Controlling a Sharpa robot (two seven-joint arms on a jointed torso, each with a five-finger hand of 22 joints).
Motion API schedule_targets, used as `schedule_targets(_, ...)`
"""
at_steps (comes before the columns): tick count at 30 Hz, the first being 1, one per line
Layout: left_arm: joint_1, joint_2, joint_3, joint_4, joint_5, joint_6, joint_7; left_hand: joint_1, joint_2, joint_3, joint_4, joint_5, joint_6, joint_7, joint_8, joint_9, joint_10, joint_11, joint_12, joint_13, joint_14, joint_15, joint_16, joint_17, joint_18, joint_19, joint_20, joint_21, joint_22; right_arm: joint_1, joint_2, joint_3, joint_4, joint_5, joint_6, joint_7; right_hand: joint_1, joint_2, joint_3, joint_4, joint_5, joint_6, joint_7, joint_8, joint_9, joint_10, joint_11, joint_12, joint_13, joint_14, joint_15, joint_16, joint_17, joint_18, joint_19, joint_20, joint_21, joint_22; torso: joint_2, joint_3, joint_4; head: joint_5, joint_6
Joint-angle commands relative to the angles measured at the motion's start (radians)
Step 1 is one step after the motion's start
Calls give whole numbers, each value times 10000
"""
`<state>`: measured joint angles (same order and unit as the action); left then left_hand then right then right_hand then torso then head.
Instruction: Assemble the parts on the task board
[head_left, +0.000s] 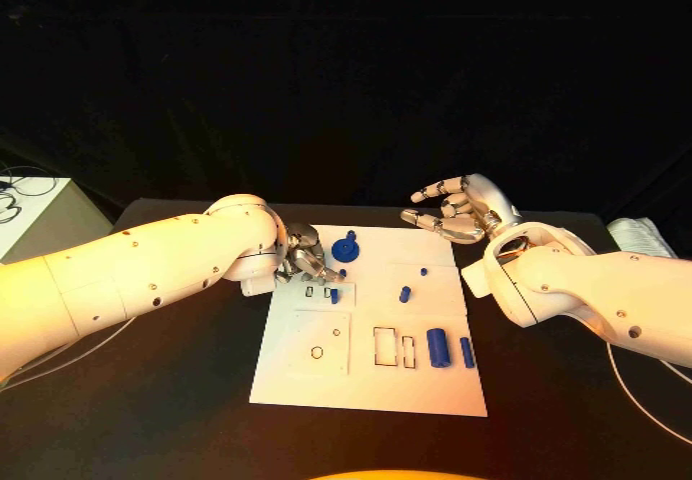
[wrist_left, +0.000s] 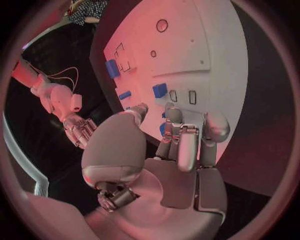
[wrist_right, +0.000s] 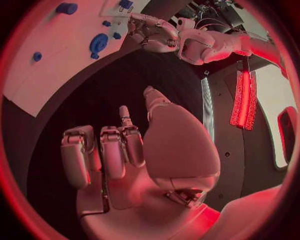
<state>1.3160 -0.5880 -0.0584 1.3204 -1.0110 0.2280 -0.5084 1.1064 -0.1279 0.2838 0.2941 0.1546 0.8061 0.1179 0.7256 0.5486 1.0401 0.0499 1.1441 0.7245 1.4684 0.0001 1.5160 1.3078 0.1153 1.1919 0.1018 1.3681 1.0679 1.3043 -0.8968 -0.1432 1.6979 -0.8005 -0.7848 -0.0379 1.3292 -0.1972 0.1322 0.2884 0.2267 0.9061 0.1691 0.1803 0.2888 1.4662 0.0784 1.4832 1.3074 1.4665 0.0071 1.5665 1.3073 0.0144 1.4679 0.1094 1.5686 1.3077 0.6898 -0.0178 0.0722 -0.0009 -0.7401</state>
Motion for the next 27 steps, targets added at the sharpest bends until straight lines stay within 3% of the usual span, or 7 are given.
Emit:
schedule_targets(1, 27, 161, -31, -125, -230, 626, -144, -92, 29, -68, 8, 9, -64, -15, 66, 36, -84, -13, -11, 3, 43, -62, -20, 839, -82, 59, 10, 40, 11, 8, 22, 3, -21, 115, 29, -5, -110, 17, -92, 10, 19, -38, -38, 22, 16, 198, 48, -63, 1883, 986, 25, -41, 2433, -120, 984, 40, -58, 2570, 10, -16, -26, 9, -18)
schedule_targets(10, 30, 376, -102, -358, -209, 806, -174, -161, 66, -109, 9, 1, -85, -20, 111, 119, -98, -16, -8, 0, 47, -63, -17, 851, -84, 62, 9, 43, 18, 15, 64, 3, -69, -270, 68, -90, -119, 38, -119, 14, 20, -40, -39, 26, 18, 186, 47, -77, 1872, 979, 25, -51, 2409, -116, 976, 39, -73, 2558, -5, -34, 9, -45, -53)
schedule_targets(22, 26, 501, -165, -437, -49, 1016, -181, -150, 89, -121, -7, 7, -102, -29, 146, 183, -113, -23, -8, -5, 57, -66, -11, 872, -91, 80, 9, 55, 47, 15, 162, 2, -167, -364, 135, -163, -130, 55, -144, 17, 20, -39, -40, 31, 20, 180, 46, -83, 1866, 975, 23, -57, 2396, -111, 967, 38, -89, 2547, -10, -35, 7, -19, -92)
schedule_targets(27, 25, 517, -181, -443, 22, 1009, -176, -109, 99, -116, -13, 13, -119, -33, 162, 221, -121, -27, -8, -5, 53, -69, -12, 868, -90, 76, 9, 54, 45, 13, 213, 2, -230, -367, 165, -196, -133, 77, -159, 17, 22, -37, -42, 36, 22, 175, 45, -88, 1861, 971, 22, -63, 2382, -107, 959, 37, -104, 2535, -19, -35, 34, -13, -107)
